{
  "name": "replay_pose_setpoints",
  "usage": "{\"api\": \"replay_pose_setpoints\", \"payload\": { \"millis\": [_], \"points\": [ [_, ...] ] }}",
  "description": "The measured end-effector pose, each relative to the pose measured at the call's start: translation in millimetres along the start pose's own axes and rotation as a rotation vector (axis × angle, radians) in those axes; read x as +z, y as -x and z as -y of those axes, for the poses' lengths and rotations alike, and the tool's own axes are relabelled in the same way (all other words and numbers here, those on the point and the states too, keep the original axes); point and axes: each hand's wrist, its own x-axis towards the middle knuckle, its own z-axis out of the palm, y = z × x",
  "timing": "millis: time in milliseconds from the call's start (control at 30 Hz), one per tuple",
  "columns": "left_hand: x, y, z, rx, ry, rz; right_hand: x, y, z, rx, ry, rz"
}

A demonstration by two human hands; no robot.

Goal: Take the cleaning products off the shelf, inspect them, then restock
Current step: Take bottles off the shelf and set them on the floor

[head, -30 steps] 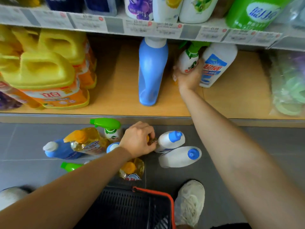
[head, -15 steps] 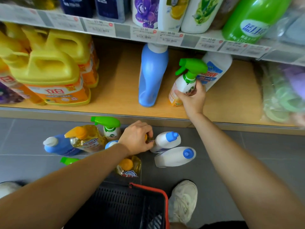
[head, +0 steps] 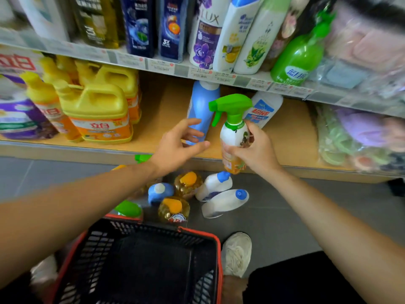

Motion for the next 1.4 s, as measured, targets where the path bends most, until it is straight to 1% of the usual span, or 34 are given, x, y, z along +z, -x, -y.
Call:
{"api": "replay_pose_setpoints", "payload": {
  "millis": [67, 167, 267, 367, 400, 467, 567, 633, 667, 700, 733, 800, 833, 1000, 1100, 1200, 1333, 1400],
  "points": [
    [-13.8, 5.2, -32.9, 0.077, 0.012, -0.041, 2.2, 19.4, 21.3, 0.018, -0.013, 0.027],
    [-36.1, 17.0, -68.5, 0.169, -0.046, -0.026, 10.7, 47.8, 50.4, 0.048, -0.033, 0.074],
    [-60.3, 31.2, -87.0, 0.227, -0.137, -0.029, 21.0, 72.1, 74.6, 0.071, -0.103, 0.119],
    [-81.6, 46.3, -92.5, 0.276, -0.263, -0.075, 30.8, 88.7, 94.8, 0.092, -0.202, 0.162],
    [-85.6, 51.4, -92.2, 0.262, -0.235, -0.099, 34.9, 92.8, 99.7, 0.100, -0.228, 0.172],
    [-89.9, 59.8, -91.3, 0.182, -0.056, -0.165, 43.6, 98.0, 106.7, 0.117, -0.276, 0.178],
    [-91.7, 66.0, -88.0, 0.053, 0.195, -0.268, 57.5, 102.1, 115.2, 0.138, -0.316, 0.129],
    [-95.0, 68.0, -85.1, 0.002, 0.282, -0.296, 63.7, 102.1, 118.9, 0.120, -0.299, 0.108],
    [-97.6, 69.4, -83.8, -0.004, 0.270, -0.304, 65.6, 101.3, 120.3, 0.109, -0.297, 0.114],
    [-101.5, 70.5, -81.8, 0.011, 0.197, -0.310, 66.6, 100.4, 121.4, 0.100, -0.300, 0.124],
    [-106.7, 71.3, -80.6, 0.056, 0.054, -0.309, 67.3, 99.9, 122.8, 0.097, -0.306, 0.133],
    [-118.4, 72.1, -83.3, 0.206, -0.304, -0.286, 69.2, 99.5, 125.3, 0.118, -0.351, 0.158],
    [-124.3, 71.9, -86.1, 0.277, -0.422, -0.270, 71.0, 100.1, 126.2, 0.138, -0.392, 0.182],
    [-144.6, 72.3, -89.4, 0.529, -0.663, -0.195, 81.7, 104.9, 125.7, 0.226, -0.572, 0.303],
    [-150.0, 77.6, -87.1, 0.617, -0.794, -0.146, 82.9, 104.9, 121.4, 0.236, -0.635, 0.349],
    [-148.9, 78.5, -86.0, 0.565, -0.721, -0.126, 82.7, 103.7, 117.0, 0.223, -0.653, 0.346],
    [-140.0, 77.1, -88.1, 0.299, -0.425, -0.140, 81.9, 102.3, 114.4, 0.203, -0.641, 0.328],
    [-137.1, 74.5, -88.8, 0.179, -0.259, -0.178, 81.3, 102.2, 114.0, 0.196, -0.642, 0.311]
  ]
}}
